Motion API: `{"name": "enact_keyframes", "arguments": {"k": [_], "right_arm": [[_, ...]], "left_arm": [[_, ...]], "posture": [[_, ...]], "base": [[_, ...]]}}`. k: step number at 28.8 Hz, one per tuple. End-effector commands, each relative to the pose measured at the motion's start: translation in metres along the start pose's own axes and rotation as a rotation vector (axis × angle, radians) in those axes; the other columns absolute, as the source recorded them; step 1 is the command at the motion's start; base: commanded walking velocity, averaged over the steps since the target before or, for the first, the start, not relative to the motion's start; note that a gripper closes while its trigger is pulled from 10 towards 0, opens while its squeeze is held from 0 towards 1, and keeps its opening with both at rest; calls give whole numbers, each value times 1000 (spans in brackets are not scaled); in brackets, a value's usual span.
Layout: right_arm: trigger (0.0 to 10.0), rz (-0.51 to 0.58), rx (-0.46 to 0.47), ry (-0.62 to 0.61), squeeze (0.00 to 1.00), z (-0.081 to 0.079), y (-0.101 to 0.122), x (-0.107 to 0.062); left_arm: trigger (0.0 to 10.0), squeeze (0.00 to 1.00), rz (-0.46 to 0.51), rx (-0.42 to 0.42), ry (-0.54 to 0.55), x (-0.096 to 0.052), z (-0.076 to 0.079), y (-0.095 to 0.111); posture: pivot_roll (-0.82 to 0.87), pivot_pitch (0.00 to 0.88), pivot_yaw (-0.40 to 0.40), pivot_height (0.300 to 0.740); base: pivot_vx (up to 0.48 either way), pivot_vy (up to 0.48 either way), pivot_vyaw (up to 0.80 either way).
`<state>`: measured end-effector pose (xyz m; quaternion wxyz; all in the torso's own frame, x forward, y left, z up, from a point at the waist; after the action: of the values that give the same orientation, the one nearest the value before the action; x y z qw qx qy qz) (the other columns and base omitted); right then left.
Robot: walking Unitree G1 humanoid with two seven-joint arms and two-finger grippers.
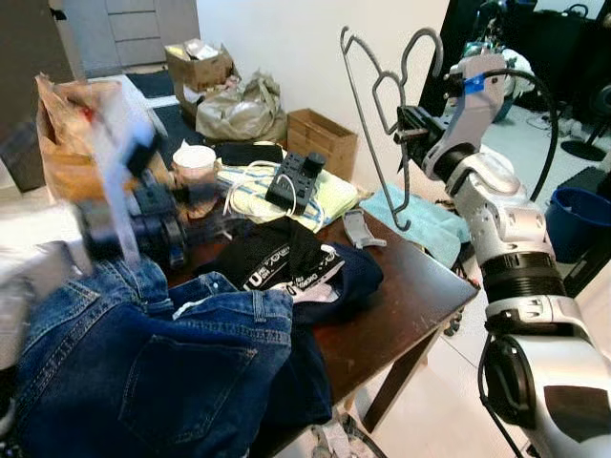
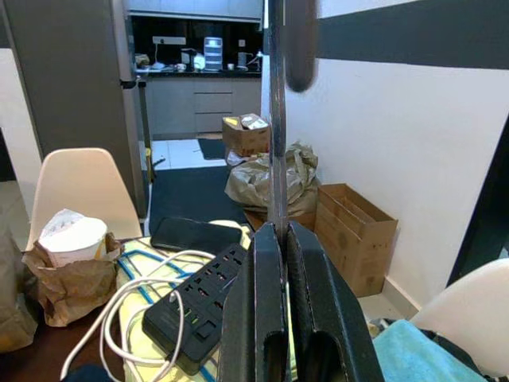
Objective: Hang hanger
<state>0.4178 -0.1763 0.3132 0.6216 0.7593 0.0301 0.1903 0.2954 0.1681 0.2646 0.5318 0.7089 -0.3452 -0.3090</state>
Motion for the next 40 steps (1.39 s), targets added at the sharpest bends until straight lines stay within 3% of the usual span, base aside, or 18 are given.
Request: {"name": "enact_keyframes", "arguments": {"k": [1, 4, 7, 12, 14, 17, 18, 20, 21, 22, 23, 26, 32, 34, 38, 39, 40], "right_arm": [[10000, 8, -16, 5, 0, -1, 3, 2], [10000, 6, -13, 8, 0, -3, 2, 3], [10000, -36, -23, 46, 0, -12, -7, 4], [10000, -49, -27, 64, 0, -15, -9, 4], [10000, -56, -29, 73, 0, -16, -10, 4], [10000, -61, -33, 82, 0, -17, -11, 3], [10000, -62, -35, 84, 0, -18, -11, 3], [10000, -62, -35, 84, 0, -18, -11, 3], [10000, -63, -36, 85, 0, -18, -11, 3], [10000, -63, -36, 85, 0, -18, -11, 3], [10000, -63, -38, 87, 0, -18, -11, 3], [10000, -66, -45, 88, 0, -18, -11, 3], [10000, -70, -52, 86, 0, -17, -11, 3], [10000, -70, -54, 85, 0, -17, -11, 4], [10000, -69, -53, 85, 0, -17, -11, 4], [10000, -67, -53, 84, 0, -17, -10, 4], [10000, -67, -53, 84, 0, -17, -10, 4]], "left_arm": [[10000, 1000, 20, 15, -9, 2, 0, 2], [10000, 1000, 14, -4, -10, 4, -3, -4], [10000, 1000, -51, -60, -105, 18, 3, -27], [10000, 1000, -71, -70, -161, 21, 10, -32], [10000, 1000, -108, -65, -185, 21, 13, -37], [10000, 1000, -240, -25, -202, 20, 13, -54], [10000, 741, -309, -7, -200, 18, 11, -62], [10000, 741, -309, -7, -200, 18, 11, -62], [10000, 396, -356, 11, -207, 16, 9, -68], [10000, 396, -356, 11, -207, 16, 9, -68], [10000, 0, -414, 26, -233, 12, 11, -73], [10000, 0, -502, 36, -292, 1, 16, -78], [10000, 0, -558, 61, -333, -10, 16, -71], [10000, 0, -595, 73, -392, -17, 22, -70], [10000, 0, -619, 73, -426, -17, 26, -75], [6902, 0, -626, 68, -437, -16, 28, -78], [6902, 0, -626, 68, -437, -16, 28, -78]], "posture": [[-53, 0, -69, 740], [-51, 0, -70, 740], [-57, 0, -73, 740], [-62, 0, -73, 740], [-66, 0, -74, 740], [-66, 0, -75, 740], [-66, 0, -75, 740], [-66, 0, -75, 740], [-67, 0, -76, 740], [-67, 0, -76, 740], [-69, 0, -77, 740], [-68, 0, -79, 740], [-66, 0, -83, 740], [-64, 0, -82, 740], [-66, 0, -81, 740], [-68, 0, -80, 740], [-68, 0, -80, 740]], "base": [[0, 0, 0], [0, 0, 0], [0, 0, -206], [0, 0, -664], [0, 0, -681], [0, 0, 0], [0, 0, 0], [0, 0, 0], [0, 0, 0], [0, 0, 0], [0, 0, 0], [0, 0, 0], [0, 0, 0], [0, 0, 0], [0, 0, 0], [0, 0, 0], [0, 0, 0]]}}
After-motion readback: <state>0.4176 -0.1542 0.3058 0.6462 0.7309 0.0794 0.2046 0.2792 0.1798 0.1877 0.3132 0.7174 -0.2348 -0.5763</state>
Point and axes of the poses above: a point about 5 cm out from each wrist's last joint towards the gripper, its own x axis pointing out of the wrist towards the gripper, its own y axis along the axis of the wrist's last joint, z = x × y, the point moved 2 cm from there along x, pointing out of the wrist towards the gripper, and after that the axes turned 11 degrees about x, right-handed, at the moved point
